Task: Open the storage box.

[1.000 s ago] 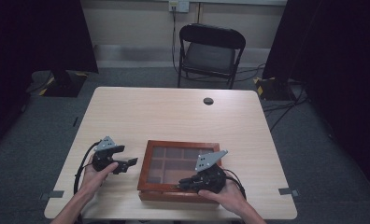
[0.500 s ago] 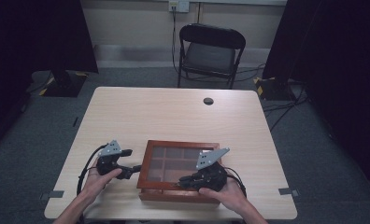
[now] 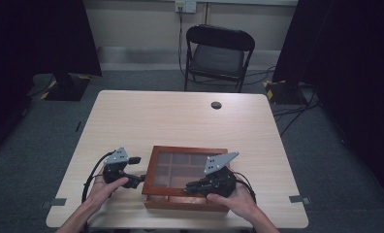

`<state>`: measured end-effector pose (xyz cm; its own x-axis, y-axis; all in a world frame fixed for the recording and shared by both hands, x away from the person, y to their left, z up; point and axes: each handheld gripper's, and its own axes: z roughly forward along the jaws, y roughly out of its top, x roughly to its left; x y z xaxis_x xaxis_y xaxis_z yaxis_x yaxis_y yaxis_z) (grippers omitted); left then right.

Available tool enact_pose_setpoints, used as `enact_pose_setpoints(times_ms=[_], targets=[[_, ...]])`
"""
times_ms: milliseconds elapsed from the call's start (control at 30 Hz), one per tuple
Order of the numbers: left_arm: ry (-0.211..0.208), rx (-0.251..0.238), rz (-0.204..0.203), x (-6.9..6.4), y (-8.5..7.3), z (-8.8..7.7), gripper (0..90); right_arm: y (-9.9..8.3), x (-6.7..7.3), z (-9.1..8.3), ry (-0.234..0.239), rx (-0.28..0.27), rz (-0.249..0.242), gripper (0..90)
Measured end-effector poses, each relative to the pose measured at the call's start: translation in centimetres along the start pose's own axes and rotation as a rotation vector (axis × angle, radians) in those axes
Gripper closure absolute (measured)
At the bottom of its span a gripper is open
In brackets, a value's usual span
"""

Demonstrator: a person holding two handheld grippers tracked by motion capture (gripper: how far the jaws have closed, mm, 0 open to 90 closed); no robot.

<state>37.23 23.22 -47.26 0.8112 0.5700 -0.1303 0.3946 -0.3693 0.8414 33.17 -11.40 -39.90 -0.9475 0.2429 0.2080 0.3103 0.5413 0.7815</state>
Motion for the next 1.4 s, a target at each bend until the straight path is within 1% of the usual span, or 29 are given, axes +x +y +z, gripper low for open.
enact_pose_setpoints(times_ms=[67,100,133,167,300,367,433,467,500,567,600,633,667,733,767,800,833,867,900,933,1000,1033,1133,1167,1233,1267,1367,1400], targets=[[-0.014,0.005,0.004,-0.1,0.0,0.1,16.9,0.1,0.0,0.0,0.006,0.001,0.006,82.8],[-0.029,0.007,-0.001,-0.2,0.0,0.2,17.1,0.1,-0.1,-0.1,0.008,0.004,0.006,82.9],[-0.029,0.007,0.000,-0.2,0.0,0.2,17.3,0.1,-0.2,-0.1,0.013,0.007,0.009,82.8],[-0.019,0.008,0.008,-0.2,0.1,0.2,16.8,0.1,-0.2,0.0,0.016,0.001,0.011,82.8],[-0.023,0.001,0.008,-0.3,0.1,0.2,17.1,-0.1,-0.2,-0.1,0.016,-0.004,0.014,82.6],[-0.019,-0.005,0.007,-0.3,0.1,0.2,17.1,-0.2,-0.3,-0.1,0.020,-0.013,0.022,81.0],[-0.015,-0.009,0.013,-0.3,0.1,0.1,17.1,-0.2,-0.2,-0.2,0.003,-0.017,0.021,74.5],[-0.012,-0.015,0.012,-0.4,0.2,0.1,17.2,-0.3,-0.3,-0.4,-0.005,-0.027,0.018,69.4],[-0.012,-0.015,0.012,-0.4,0.2,0.1,17.1,-0.3,-0.3,-0.4,-0.005,-0.027,0.018,69.4],[-0.011,-0.020,0.010,-0.4,0.2,0.1,17.2,-0.4,-0.4,-0.7,-0.022,-0.034,0.030,61.6],[-0.010,-0.020,0.012,-0.4,0.2,0.0,17.2,-0.6,-0.4,-1.2,-0.039,-0.044,0.040,56.5],[-0.009,-0.021,0.018,-0.4,0.2,0.0,17.2,-0.6,-0.4,-1.2,-0.039,-0.044,0.040,56.5],[-0.009,-0.027,0.012,-0.4,0.3,0.0,17.2,-0.7,-0.5,-1.5,-0.046,-0.048,0.043,54.4],[-0.008,-0.035,0.007,-0.3,0.4,-0.1,17.2,-0.9,-0.6,-2.0,-0.069,-0.057,0.051,48.3],[-0.011,-0.045,0.001,-0.3,0.4,-0.1,17.2,-1.0,-0.7,-2.3,-0.080,-0.064,0.055,47.7],[-0.005,-0.046,0.000,-0.3,0.5,-0.2,17.3,-1.3,-0.8,-2.6,-0.094,-0.073,0.061,42.9],[-0.005,-0.052,0.002,-0.3,0.5,-0.2,17.3,-1.3,-0.8,-2.6,-0.094,-0.073,0.061,42.9],[-0.003,-0.053,0.003,-0.3,0.6,-0.2,17.4,-1.5,-0.8,-2.7,-0.108,-0.077,0.072,36.0],[-0.002,-0.053,-0.005,-0.4,0.6,-0.2,17.4,-1.5,-0.8,-2.7,-0.108,-0.077,0.072,36.0],[0.003,-0.053,0.002,-0.4,0.6,-0.3,17.4,-1.5,-0.8,-2.8,-0.119,-0.073,0.071,32.7],[0.007,-0.065,-0.012,-0.5,0.7,-0.3,18.4,-1.6,-0.7,-2.8,-0.126,-0.078,0.059,30.1],[0.014,-0.057,-0.004,-0.5,0.8,-0.4,18.5,-1.6,-0.7,-2.8,-0.127,-0.076,0.057,28.6],[0.016,-0.068,-0.005,-0.5,0.9,-0.4,20.0,-1.5,-0.7,-2.9,-0.139,-0.080,0.051,25.3],[0.015,-0.071,-0.004,-0.4,1.0,-0.5,20.6,-1.5,-0.7,-3.2,-0.155,-0.080,0.054,25.1],[0.016,-0.085,-0.018,-0.4,1.1,-0.6,20.7,-1.5,-0.8,-3.4,-0.159,-0.086,0.056,25.0],[0.020,-0.103,-0.032,-0.4,1.3,-0.7,20.4,-1.6,-1.1,-3.8,-0.169,-0.097,0.072,21.5],[0.023,-0.110,-0.028,-0.4,1.4,-0.8,20.9,-1.8,-1.3,-4.1,-0.181,-0.101,0.084,19.1],[0.020,-0.110,-0.031,-0.3,1.5,-0.7,20.8,-1.9,-1.4,-4.2,-0.177,-0.105,0.085,19.1]])
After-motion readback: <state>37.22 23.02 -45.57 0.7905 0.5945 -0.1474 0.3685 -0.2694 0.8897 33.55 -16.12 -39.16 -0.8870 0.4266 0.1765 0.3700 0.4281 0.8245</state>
